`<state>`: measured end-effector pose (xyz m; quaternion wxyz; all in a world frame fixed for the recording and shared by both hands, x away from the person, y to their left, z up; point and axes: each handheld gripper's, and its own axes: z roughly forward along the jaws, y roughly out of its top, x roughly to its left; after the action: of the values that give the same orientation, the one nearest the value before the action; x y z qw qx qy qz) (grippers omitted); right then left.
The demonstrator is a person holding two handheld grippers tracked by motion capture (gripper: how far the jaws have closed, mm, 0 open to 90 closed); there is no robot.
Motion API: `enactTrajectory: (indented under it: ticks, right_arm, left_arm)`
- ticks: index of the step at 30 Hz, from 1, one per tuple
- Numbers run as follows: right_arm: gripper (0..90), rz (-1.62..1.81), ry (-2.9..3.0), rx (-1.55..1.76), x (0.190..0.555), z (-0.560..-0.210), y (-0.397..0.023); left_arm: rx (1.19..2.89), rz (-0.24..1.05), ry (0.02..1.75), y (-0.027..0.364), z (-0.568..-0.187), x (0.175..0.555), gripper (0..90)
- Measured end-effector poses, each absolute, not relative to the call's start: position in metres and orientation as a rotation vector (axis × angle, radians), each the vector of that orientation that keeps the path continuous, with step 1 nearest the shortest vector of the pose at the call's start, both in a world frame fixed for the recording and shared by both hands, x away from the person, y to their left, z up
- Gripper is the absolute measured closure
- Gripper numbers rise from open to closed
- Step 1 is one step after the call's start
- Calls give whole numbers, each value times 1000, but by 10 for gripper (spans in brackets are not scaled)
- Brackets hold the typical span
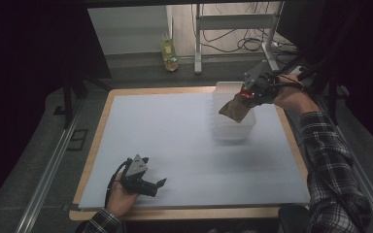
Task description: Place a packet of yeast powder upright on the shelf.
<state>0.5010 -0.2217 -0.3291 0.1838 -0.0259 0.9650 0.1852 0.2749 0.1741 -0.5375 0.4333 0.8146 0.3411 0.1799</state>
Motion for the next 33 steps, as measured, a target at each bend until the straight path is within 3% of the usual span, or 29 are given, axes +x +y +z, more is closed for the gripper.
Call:
enactTrajectory:
  ticks: [11,21,27,33]
  right_arm:
    - [722,336,2809,-108,512,-354,-203]
    - [703,394,2851,-28,527,-381,-195]
    - [617,462,2855,21,529,-390,-195]
    - [451,573,2819,109,525,-382,-199]
  left_arm:
    - [2032,449,850,175,-538,275,0]
    - [2041,453,852,175,-538,275,0]
    - [2038,462,851,175,-537,275,0]
    - [2028,475,858,176,-537,275,0]
